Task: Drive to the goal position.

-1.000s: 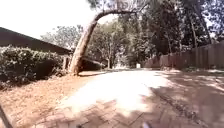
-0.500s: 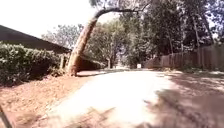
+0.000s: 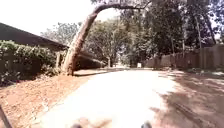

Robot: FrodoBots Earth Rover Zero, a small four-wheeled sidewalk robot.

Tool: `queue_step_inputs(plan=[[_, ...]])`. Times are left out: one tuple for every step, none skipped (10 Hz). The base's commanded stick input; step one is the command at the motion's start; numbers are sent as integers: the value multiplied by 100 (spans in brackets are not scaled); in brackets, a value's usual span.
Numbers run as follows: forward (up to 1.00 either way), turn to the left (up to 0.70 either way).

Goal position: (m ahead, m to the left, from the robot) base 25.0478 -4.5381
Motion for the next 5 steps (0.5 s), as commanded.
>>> queue_step_inputs(plan=[[70, 0], [70, 0], [70, 0], [70, 0], [70, 0]])
